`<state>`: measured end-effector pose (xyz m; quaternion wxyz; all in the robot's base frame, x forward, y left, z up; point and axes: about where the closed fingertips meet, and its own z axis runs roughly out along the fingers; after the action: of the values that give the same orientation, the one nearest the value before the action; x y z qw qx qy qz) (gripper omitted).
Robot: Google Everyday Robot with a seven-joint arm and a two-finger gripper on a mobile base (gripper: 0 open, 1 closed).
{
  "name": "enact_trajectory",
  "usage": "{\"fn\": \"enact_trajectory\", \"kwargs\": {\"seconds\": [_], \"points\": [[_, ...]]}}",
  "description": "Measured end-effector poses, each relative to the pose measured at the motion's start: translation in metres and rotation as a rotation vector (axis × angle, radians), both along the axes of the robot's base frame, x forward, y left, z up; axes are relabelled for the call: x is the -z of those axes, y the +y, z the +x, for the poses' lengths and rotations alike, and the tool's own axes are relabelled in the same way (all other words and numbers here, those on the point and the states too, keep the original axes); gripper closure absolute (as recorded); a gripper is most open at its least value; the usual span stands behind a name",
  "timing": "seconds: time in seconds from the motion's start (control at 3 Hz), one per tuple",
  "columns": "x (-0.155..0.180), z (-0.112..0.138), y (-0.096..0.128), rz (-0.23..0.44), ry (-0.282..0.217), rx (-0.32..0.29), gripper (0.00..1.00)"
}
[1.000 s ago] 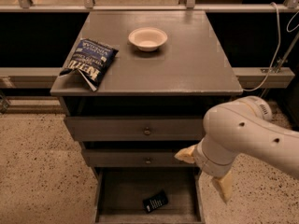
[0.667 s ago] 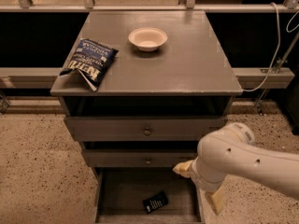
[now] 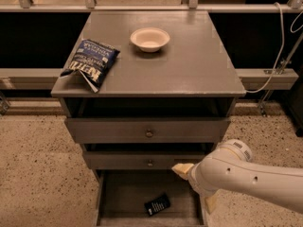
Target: Pick rxbar blueberry from bottom drawer and place on counter
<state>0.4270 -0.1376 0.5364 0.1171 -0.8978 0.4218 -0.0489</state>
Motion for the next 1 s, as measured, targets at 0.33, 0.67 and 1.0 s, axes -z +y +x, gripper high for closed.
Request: {"fn": "enact_trajectory", "kwargs": {"seconds": [0.33, 0.67, 1.0], "points": [[0.010, -0.001, 0.006, 0.007, 0.061, -0.057, 0.00], [0.036, 0.014, -0.004, 0.081, 0.134, -0.068, 0.00], [0.060, 0.034, -0.007, 0.288, 0.181, 0.006, 0.00]]}}
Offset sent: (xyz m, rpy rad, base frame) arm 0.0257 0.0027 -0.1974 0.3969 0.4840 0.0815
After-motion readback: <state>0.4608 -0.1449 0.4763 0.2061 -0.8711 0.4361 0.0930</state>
